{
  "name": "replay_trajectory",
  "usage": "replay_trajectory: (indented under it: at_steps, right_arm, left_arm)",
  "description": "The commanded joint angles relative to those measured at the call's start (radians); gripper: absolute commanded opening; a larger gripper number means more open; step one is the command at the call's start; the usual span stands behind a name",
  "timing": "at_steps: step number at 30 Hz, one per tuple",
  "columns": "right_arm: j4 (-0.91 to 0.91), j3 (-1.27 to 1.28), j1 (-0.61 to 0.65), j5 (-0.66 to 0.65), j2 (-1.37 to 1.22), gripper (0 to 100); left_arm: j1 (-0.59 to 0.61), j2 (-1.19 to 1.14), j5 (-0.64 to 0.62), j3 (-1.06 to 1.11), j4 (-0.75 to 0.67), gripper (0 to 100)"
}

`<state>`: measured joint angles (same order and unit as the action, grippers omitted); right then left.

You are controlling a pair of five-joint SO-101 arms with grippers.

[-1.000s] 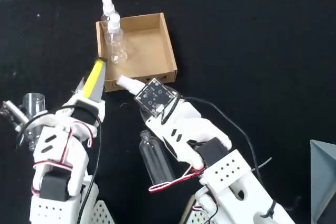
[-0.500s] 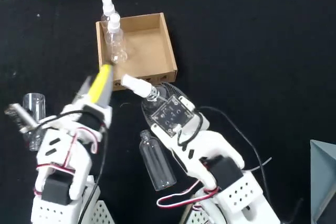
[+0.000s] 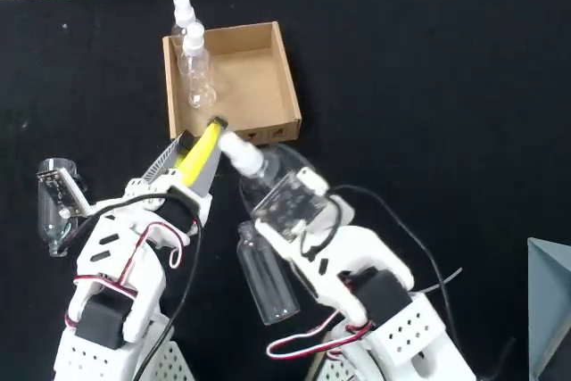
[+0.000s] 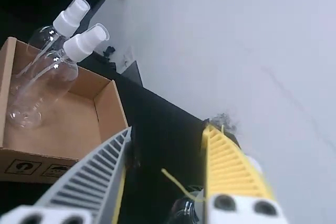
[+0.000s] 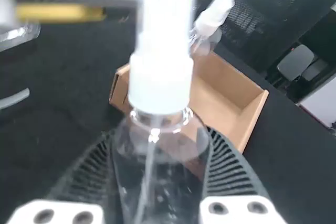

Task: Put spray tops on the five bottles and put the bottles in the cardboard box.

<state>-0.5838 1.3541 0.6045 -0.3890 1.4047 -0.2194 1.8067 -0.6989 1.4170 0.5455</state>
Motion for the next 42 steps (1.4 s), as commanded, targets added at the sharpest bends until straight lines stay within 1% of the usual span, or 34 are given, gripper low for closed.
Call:
replay_trajectory:
  at_steps: [1,6,9,11,17,21,23,30,35,39,42]
  right_arm:
    - [0.031,-0.012,0.029,-0.023,0.027,8.9]
    - [0.031,-0.012,0.028,-0.023,0.027,8.9]
    - [0.031,-0.012,0.026,-0.023,0.035,8.9]
    - [0.031,-0.012,0.026,-0.023,0.035,8.9]
    - [0.032,-0.018,-0.011,-0.023,0.035,8.9]
    - [0.072,-0.008,-0.034,-0.023,0.027,8.9]
    - [0.075,-0.002,-0.034,-0.023,0.031,8.9]
    - [0.078,0.001,-0.034,-0.023,0.035,8.9]
    - [0.078,0.001,-0.034,-0.023,0.035,8.8]
    - [0.078,0.001,-0.034,-0.023,0.035,8.8]
    - [0.078,0.002,-0.034,-0.021,0.035,8.8]
  left_arm:
    - [-0.015,0.012,0.043,-0.016,-0.017,19]
    - [-0.025,0.012,0.052,-0.016,-0.017,19]
    - [-0.064,0.012,0.135,-0.013,-0.018,19]
    - [-0.067,0.012,0.163,-0.013,-0.017,19]
    - [-0.082,0.012,0.167,-0.013,-0.009,19]
    - [-0.163,0.012,0.167,-0.013,0.002,19]
    - [-0.17,0.012,0.163,-0.013,0.003,19]
    - [-0.101,0.015,0.16,-0.024,-0.002,19]
    - [-0.079,0.015,0.16,-0.025,-0.008,19]
    - [-0.022,0.015,0.167,-0.015,-0.083,19]
    - [0.016,0.015,0.178,-0.015,-0.101,19]
